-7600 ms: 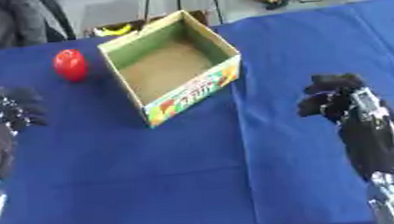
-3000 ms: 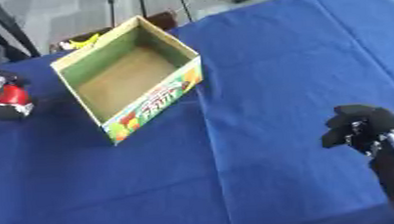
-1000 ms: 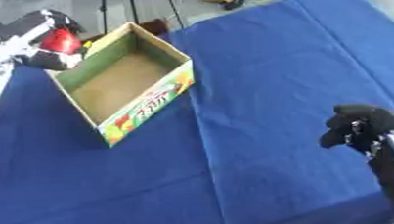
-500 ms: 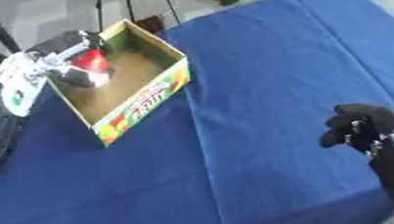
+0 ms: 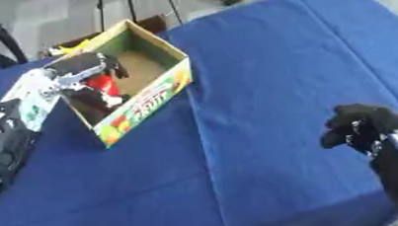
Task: Pick up objects on the table and place them in the box.
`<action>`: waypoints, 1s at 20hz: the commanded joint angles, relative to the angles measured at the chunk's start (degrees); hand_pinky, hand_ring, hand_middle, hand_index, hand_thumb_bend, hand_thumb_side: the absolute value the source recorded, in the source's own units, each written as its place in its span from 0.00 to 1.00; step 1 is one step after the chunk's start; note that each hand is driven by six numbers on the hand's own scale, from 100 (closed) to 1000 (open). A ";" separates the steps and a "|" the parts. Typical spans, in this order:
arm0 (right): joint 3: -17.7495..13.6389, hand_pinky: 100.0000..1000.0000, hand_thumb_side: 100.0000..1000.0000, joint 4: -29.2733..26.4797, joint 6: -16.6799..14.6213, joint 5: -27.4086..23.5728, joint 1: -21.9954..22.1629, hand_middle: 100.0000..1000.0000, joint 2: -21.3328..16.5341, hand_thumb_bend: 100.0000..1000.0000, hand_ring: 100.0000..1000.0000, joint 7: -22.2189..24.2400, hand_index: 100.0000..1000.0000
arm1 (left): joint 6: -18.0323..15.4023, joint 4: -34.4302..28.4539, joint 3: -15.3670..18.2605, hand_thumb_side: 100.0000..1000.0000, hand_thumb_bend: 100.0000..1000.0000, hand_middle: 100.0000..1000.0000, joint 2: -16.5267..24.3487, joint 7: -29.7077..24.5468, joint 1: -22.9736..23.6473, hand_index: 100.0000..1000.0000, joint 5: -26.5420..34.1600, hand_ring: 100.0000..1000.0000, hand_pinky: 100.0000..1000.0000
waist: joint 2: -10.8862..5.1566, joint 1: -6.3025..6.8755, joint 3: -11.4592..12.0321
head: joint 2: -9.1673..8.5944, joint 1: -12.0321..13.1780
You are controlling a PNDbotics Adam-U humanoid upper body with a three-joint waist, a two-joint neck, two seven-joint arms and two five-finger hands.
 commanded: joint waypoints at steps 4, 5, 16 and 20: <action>-0.10 0.56 0.83 -1.21 0.19 -0.46 -0.03 0.56 -0.57 0.00 0.54 0.06 0.74 | 0.53 -5.74 2.27 0.96 0.48 0.59 3.34 4.51 -0.45 0.74 4.89 0.51 0.33 | -1.34 -0.81 0.89 | 0.34 -0.70; -0.12 0.56 0.83 -1.21 0.18 -0.46 0.02 0.56 -0.57 0.00 0.54 0.05 0.74 | 0.87 -6.75 2.63 0.93 0.49 0.58 3.77 4.86 -0.31 0.74 6.06 0.50 0.33 | -1.39 -0.88 1.06 | 0.40 -0.81; -0.65 0.56 0.82 -1.21 0.18 -0.69 1.00 0.56 -0.39 0.00 0.54 -0.37 0.74 | 7.96 -23.67 8.22 0.73 0.48 0.57 10.23 6.03 7.32 0.74 24.69 0.49 0.33 | -2.41 -2.09 4.74 | 0.89 -2.97; -0.76 0.56 0.82 -1.21 0.38 -0.73 1.59 0.56 -0.20 0.00 0.54 -0.59 0.74 | 11.32 -30.75 11.39 0.73 0.43 0.56 11.05 7.23 13.92 0.74 30.83 0.48 0.32 | -2.86 -2.67 6.91 | 1.35 -3.76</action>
